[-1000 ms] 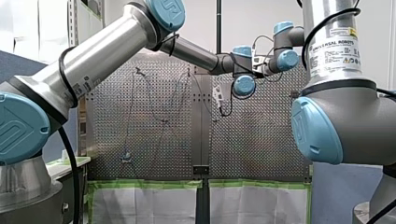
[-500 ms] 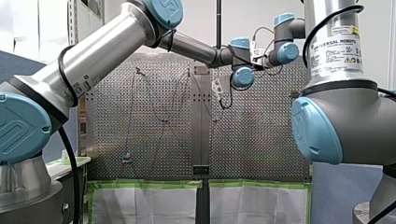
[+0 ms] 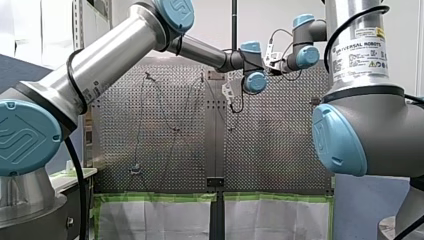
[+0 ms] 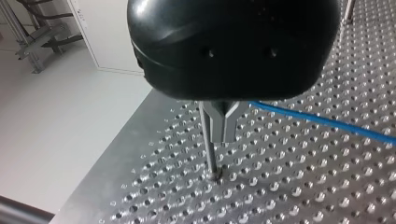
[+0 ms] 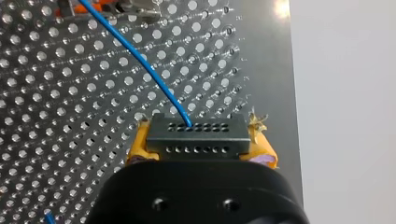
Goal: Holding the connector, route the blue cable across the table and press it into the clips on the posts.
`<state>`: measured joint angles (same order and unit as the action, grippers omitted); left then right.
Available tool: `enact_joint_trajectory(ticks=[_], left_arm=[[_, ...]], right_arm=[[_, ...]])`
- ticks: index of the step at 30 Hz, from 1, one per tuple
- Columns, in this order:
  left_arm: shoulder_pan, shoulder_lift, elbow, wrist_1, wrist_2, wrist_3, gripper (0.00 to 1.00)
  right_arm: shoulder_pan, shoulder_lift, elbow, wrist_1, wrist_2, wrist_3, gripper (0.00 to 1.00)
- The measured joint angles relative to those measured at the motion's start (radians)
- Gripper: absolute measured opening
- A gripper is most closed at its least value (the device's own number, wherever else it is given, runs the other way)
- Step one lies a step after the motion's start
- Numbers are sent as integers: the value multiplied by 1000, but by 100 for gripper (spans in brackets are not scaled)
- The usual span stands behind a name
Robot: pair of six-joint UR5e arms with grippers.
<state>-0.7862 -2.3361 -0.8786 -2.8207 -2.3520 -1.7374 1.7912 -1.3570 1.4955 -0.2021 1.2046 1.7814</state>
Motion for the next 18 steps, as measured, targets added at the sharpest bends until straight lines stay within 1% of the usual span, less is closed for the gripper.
enact_joint_trajectory(ticks=[11,13,18], left_arm=[[38,-14,0,30,81,24,2],[47,-22,0,37,88,25,2],[64,-40,0,49,101,28,2]], right_arm=[[-10,14,0,-18,-15,1,0],[-13,15,0,-23,-19,2,0],[-21,20,-6,-34,-33,12,0]])
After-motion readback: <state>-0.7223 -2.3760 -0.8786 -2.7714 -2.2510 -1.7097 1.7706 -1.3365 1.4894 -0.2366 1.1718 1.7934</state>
